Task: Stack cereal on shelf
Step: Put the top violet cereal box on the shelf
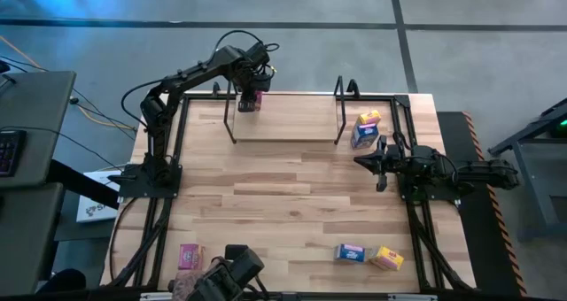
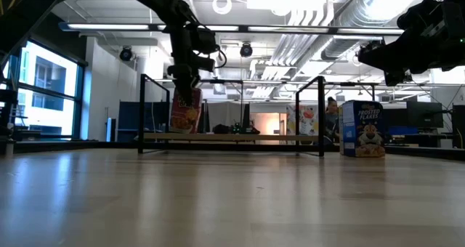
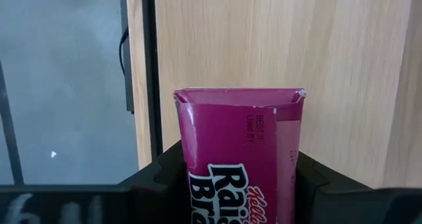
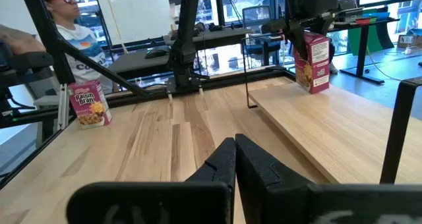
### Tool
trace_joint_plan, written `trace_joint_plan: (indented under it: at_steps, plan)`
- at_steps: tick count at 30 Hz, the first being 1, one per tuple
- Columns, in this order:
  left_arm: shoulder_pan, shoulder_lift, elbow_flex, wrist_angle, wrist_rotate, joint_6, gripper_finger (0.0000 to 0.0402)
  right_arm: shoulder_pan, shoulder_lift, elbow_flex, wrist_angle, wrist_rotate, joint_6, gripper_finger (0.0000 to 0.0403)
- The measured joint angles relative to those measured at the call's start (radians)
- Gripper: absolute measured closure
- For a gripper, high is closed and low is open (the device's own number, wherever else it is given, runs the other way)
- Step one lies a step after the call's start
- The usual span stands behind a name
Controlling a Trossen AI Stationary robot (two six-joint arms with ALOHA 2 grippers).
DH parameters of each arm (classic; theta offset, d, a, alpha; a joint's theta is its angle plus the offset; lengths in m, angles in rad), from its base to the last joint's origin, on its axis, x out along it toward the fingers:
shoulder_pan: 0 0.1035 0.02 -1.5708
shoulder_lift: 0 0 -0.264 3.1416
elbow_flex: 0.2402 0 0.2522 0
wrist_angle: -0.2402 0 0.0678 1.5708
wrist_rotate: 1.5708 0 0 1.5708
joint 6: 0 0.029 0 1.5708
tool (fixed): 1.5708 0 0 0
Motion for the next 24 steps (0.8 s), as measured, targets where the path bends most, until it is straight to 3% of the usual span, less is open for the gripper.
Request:
trace_joint_plan:
  at_steps: [14,24]
  plan:
    - [-0.005,0.0,0.0,-0.006,-0.004,-0.044,0.0175,0.0,0.0,0.0,0.0,0.0,0.0,0.0402]
    - [-0.008,0.001,0.086,-0.022,0.008,-0.081,0.0167,0.0,0.0,0.0,0.0,0.0,0.0,0.0402]
